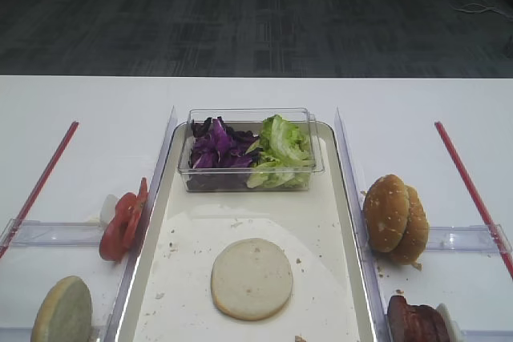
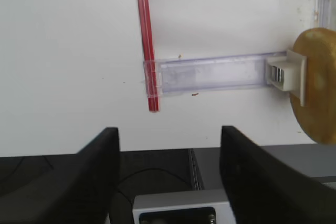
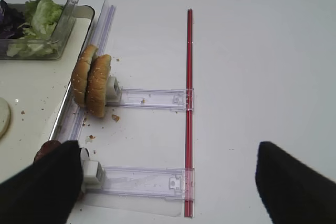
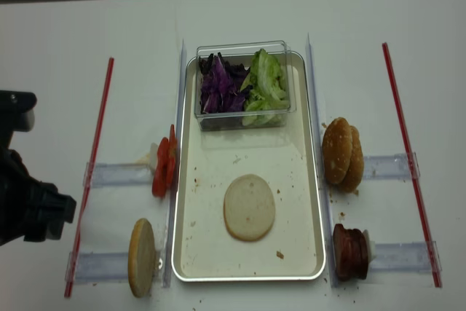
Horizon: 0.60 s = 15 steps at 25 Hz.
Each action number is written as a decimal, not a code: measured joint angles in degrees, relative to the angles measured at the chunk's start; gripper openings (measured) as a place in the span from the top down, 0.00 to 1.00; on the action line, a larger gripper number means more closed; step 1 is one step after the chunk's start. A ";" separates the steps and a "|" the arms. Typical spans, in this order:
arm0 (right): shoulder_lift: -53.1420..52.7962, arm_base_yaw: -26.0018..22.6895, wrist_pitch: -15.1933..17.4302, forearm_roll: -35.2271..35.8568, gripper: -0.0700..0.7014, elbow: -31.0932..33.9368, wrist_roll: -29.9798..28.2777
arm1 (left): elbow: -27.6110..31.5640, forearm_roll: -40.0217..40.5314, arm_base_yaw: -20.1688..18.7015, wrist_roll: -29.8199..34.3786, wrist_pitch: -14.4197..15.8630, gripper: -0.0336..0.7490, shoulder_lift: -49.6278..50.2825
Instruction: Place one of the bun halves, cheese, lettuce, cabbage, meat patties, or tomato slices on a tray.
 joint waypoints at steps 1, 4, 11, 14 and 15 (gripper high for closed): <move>0.00 0.00 0.00 0.00 0.06 0.00 0.00 | 0.78 0.00 0.00 0.00 0.00 0.42 -0.85; 0.00 0.00 0.00 0.00 0.06 0.00 0.00 | 3.06 -0.09 0.00 0.00 0.00 0.42 -3.23; 0.00 0.00 0.00 0.00 0.06 0.00 0.11 | 7.52 -0.26 0.00 0.00 0.00 0.42 -9.57; 0.00 0.00 0.00 0.00 0.06 0.00 0.11 | 9.51 -0.36 0.00 0.00 0.04 0.42 -12.75; 0.00 0.00 0.00 0.00 0.06 0.00 0.11 | 10.04 -0.36 0.00 0.00 0.04 0.42 -13.91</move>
